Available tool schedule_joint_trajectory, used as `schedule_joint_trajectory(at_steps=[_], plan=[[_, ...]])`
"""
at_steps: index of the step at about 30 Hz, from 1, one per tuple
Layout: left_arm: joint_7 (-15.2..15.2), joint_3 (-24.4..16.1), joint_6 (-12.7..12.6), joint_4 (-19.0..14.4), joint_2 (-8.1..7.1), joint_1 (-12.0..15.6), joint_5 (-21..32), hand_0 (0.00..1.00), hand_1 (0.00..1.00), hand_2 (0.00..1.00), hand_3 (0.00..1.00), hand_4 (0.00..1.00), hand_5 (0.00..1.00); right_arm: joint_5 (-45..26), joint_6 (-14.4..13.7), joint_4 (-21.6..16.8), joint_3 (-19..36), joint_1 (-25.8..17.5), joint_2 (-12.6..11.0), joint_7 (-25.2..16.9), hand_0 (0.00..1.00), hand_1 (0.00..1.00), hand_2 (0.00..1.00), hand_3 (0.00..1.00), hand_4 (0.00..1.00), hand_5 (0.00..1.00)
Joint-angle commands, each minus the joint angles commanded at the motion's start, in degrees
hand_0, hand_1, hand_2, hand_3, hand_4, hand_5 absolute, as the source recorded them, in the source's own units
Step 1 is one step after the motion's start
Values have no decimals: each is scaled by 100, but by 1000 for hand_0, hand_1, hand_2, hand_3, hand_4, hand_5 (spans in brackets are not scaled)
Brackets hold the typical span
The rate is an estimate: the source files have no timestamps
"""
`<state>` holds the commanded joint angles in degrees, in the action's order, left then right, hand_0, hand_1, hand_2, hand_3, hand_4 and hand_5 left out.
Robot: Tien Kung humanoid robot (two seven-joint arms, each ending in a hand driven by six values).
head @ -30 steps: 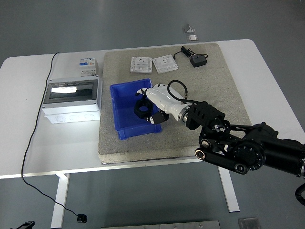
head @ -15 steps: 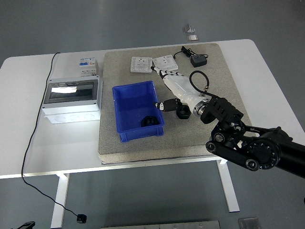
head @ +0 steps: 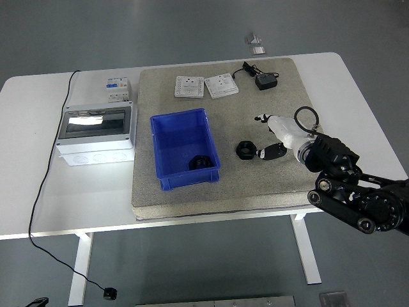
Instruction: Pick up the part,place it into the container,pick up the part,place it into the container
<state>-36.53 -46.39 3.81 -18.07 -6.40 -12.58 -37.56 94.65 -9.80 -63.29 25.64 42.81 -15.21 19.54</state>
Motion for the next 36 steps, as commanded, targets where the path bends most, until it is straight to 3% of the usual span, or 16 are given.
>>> schedule_joint_trajectory(at_steps=[10, 11, 16, 17, 22, 23, 30, 33, 36], plan=[[0, -5, 15, 1, 1, 1, -12, 741, 731, 741, 828, 956, 998, -202, 103, 432, -598, 300, 313, -112, 831, 772, 830, 907, 786, 221], [0, -2, 16, 0, 3, -3, -11, 741, 731, 741, 829, 955, 998, -148, 83, 530, -669, 318, 364, -108, 636, 664, 755, 816, 773, 207], [6, 14, 15, -1, 4, -8, 3, 741, 731, 741, 829, 955, 998, 115, -152, 774, -853, 351, 500, -128, 636, 664, 755, 816, 773, 207], [6, 13, 16, -1, 3, -8, 1, 741, 731, 741, 829, 952, 998, 172, -224, 803, -866, 353, 514, -155, 367, 348, 587, 646, 359, 2], [2, 13, 24, -1, -1, -16, -6, 741, 731, 741, 829, 952, 998, 405, -347, 920, -861, 353, 538, -226, 367, 348, 587, 646, 359, 2], [-2, 6, 27, -2, -2, -16, -17, 741, 731, 741, 828, 949, 998, 448, -324, 931, -849, 352, 534, -223, 331, 262, 584, 624, 243, 2], [-28, -19, 34, -8, 2, -21, -53, 742, 731, 741, 827, 946, 998, 468, -310, 900, -751, 393, 480, -235, 317, 225, 583, 609, 216, 2], [-40, -27, 35, -12, 2, -24, -64, 742, 731, 741, 827, 946, 998, 285, -473, 856, -703, 469, 443, -341, 317, 225, 583, 609, 216, 2], [-45, -35, 33, -15, 1, -25, -74, 741, 731, 741, 826, 946, 998, -71, -820, 740, -683, 582, 423, -634, 314, 219, 585, 607, 195, 2]])
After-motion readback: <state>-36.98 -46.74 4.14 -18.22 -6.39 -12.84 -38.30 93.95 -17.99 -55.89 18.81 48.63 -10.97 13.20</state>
